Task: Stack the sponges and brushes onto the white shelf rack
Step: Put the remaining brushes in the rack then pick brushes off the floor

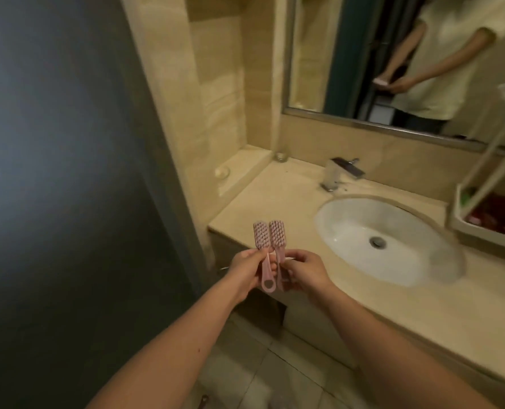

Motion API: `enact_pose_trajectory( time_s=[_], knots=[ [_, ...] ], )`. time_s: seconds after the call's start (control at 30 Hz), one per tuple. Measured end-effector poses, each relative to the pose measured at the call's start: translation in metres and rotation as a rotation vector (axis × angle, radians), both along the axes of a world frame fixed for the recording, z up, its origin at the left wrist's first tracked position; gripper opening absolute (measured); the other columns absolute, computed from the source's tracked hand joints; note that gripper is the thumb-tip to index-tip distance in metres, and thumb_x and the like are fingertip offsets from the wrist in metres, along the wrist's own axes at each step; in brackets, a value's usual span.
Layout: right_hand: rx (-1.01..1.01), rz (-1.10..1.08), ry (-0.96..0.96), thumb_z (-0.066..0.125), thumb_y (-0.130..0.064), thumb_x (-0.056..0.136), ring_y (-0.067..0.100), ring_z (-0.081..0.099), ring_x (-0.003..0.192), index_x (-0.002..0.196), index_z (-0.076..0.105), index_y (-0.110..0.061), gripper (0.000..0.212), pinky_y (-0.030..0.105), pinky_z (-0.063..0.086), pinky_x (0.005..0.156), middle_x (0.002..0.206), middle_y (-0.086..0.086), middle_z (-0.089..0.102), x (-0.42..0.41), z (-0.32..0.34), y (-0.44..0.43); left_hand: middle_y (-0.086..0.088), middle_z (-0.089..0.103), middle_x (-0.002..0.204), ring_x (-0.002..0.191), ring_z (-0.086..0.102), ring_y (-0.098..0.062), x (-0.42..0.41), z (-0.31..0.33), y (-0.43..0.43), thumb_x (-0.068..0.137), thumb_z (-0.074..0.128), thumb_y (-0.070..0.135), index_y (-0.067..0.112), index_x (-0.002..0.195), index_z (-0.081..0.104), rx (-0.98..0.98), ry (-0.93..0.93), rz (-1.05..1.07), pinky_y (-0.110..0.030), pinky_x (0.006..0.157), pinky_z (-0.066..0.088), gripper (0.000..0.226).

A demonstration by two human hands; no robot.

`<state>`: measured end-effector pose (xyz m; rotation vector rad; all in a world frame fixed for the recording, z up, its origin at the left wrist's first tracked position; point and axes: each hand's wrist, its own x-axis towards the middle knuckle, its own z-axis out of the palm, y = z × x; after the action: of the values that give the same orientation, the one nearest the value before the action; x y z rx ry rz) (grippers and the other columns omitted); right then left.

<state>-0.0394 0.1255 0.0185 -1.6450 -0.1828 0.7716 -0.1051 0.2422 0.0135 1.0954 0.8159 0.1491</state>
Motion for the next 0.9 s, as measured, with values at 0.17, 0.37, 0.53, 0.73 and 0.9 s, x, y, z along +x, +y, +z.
enact_pose_trajectory(
  time_s=[0.17,0.37,0.53,0.73,0.9],
  knots=[
    [-0.034,-0.195,-0.03,0.056,-0.003,0.09,0.027,0.07,0.074,0.096,0.07,-0.009,0.017,0.044,0.06,0.068,0.085,0.012,0.072,0.016,-0.001,-0.066,-0.009,0.072,0.091,0.086,0.068,-0.025,0.043,-0.013,-0.05,0.095,0.057,0.025,0.015,0.097,0.069,0.048,0.022,-0.219,-0.04,0.082,0.056,0.016],
    [0.025,-0.393,0.018,0.052,0.002,0.089,0.021,0.063,0.061,0.093,0.071,-0.007,0.022,0.034,0.056,0.055,0.072,0.009,0.069,0.048,0.0,-0.135,-0.005,0.066,0.084,0.076,0.063,-0.02,0.103,-0.009,-0.114,0.097,0.054,0.021,0.016,0.089,0.068,0.061,-0.008,-0.399,-0.031,0.068,0.052,0.017],
    [0.037,-0.493,-0.007,0.052,0.004,0.086,0.025,0.054,0.06,0.089,0.071,0.0,0.019,0.031,0.053,0.051,0.069,0.013,0.057,0.097,-0.002,-0.189,-0.002,0.063,0.079,0.068,0.06,-0.015,0.164,-0.008,-0.165,0.096,0.056,0.02,0.013,0.088,0.066,0.071,-0.033,-0.511,-0.027,0.062,0.05,0.015],
    [0.021,-0.582,-0.013,0.055,0.0,0.086,0.021,0.058,0.058,0.082,0.074,-0.01,0.022,0.029,0.054,0.054,0.067,0.007,0.066,0.176,-0.005,-0.247,-0.003,0.062,0.079,0.069,0.059,-0.016,0.254,-0.007,-0.226,0.096,0.052,0.017,0.012,0.091,0.065,0.061,-0.022,-0.582,-0.026,0.063,0.051,0.015],
    [-0.033,-0.676,-0.007,0.057,-0.001,0.084,0.019,0.057,0.058,0.085,0.073,-0.002,0.016,0.03,0.053,0.056,0.07,0.009,0.065,0.239,-0.012,-0.301,-0.006,0.063,0.072,0.069,0.06,-0.02,0.322,-0.008,-0.282,0.091,0.047,0.009,0.008,0.088,0.066,0.057,0.017,-0.623,-0.028,0.064,0.052,0.019]
  ],
)
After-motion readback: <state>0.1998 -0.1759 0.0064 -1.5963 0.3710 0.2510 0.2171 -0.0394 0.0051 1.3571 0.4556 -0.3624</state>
